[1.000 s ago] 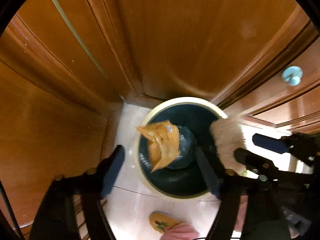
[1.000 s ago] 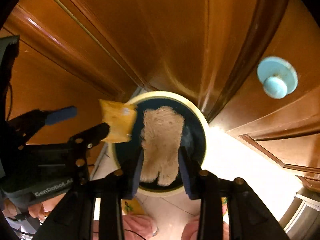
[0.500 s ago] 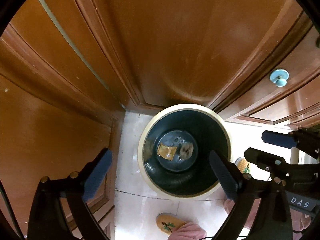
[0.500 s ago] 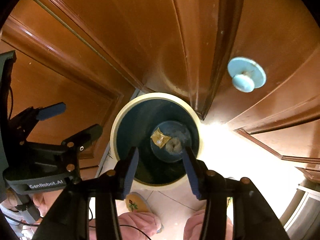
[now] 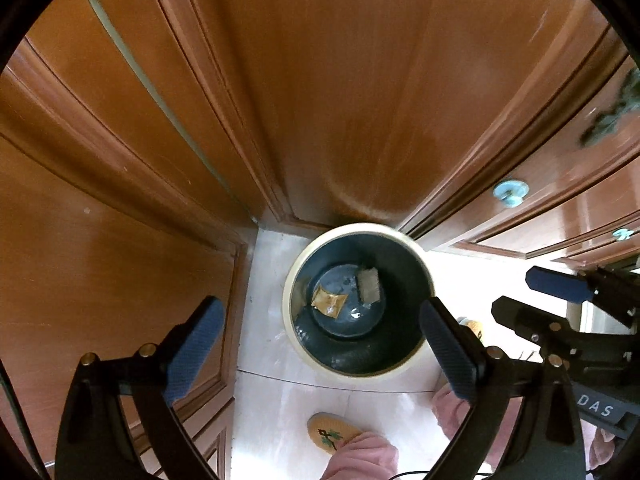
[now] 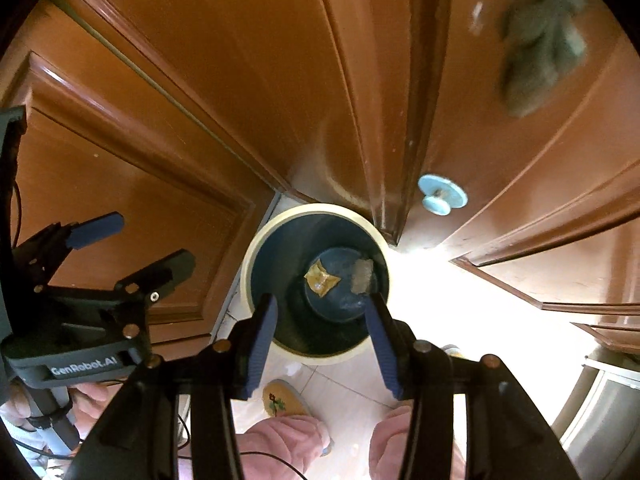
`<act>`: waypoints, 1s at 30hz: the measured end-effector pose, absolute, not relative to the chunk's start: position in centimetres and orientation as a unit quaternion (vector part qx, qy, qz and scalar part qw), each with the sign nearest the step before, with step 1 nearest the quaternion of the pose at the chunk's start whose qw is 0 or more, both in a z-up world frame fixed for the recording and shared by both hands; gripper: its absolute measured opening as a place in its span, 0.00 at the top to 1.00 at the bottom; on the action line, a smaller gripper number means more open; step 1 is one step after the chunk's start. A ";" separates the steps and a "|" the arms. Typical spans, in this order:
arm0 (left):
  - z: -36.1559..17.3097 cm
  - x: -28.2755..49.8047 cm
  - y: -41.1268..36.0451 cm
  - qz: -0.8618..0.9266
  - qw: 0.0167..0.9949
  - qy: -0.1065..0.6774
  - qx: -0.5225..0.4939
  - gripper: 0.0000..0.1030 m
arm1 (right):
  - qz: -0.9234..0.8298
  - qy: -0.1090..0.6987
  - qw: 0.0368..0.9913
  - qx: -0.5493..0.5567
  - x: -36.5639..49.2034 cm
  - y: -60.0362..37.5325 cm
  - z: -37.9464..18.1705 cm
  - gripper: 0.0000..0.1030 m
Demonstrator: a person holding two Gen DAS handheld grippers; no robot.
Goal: Collect trash
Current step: 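Raise both open tools from the bin back up to the counter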
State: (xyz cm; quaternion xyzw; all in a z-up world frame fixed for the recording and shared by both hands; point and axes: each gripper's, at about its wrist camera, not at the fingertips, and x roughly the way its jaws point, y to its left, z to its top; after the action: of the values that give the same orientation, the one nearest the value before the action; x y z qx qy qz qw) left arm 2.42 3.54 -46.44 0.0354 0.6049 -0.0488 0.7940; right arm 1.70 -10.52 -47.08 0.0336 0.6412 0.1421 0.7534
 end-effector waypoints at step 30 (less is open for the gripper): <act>-16.7 -1.0 3.3 -0.086 0.844 0.529 0.017 0.05 | 0.119 0.552 0.823 0.052 -2.9 -13.0 -18.3 0.55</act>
State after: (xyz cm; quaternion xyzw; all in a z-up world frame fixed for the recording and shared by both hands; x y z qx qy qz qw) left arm -0.98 3.32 -16.74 0.0175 0.5294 -0.0863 0.8438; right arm -2.88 -12.95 -18.33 0.0519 0.5525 0.1193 0.8233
